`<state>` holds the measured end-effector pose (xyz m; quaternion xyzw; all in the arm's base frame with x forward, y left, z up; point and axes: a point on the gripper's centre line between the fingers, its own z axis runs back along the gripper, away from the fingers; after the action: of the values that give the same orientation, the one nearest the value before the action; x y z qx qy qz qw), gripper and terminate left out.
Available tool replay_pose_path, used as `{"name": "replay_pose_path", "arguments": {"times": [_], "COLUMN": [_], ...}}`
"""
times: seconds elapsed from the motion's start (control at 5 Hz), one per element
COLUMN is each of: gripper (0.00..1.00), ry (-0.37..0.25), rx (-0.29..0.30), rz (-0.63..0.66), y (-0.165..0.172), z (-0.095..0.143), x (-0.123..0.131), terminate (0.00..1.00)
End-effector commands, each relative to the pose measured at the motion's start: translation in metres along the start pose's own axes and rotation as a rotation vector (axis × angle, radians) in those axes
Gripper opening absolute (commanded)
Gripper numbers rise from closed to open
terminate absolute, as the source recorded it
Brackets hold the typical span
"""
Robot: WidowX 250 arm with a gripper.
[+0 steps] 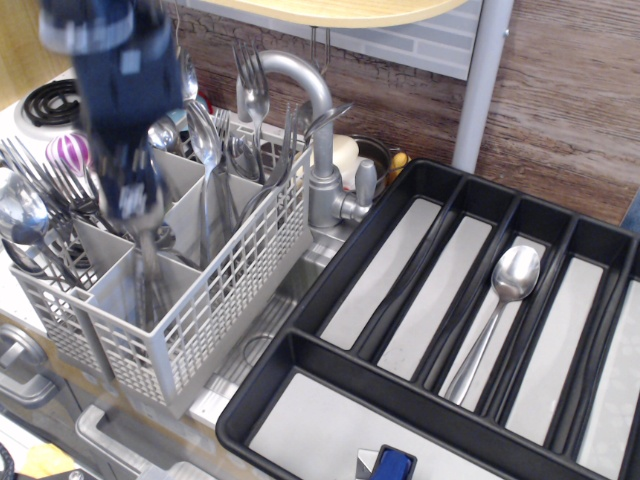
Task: Put big spoon from basket to tray
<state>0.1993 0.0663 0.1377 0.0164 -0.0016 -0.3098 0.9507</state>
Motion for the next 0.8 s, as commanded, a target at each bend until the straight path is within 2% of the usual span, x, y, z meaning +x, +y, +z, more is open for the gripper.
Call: {"name": "replay_pose_path", "arguments": {"times": [0.0,0.2,0.4,0.6], "gripper": [0.0,0.0,0.0,0.0], "ry": [-0.02,-0.07,-0.112,-0.142], "rx": [-0.138,-0.412,-0.586,-0.619], "rz": [0.248,0.511,0.766,1.021], "y": [-0.003,-0.019,-0.027,-0.035], "z": [0.062,0.084,0.083,0.073], "x": [0.038,0.069,0.103,0.14], "terminate": [0.0,0.0,0.0,0.0]}}
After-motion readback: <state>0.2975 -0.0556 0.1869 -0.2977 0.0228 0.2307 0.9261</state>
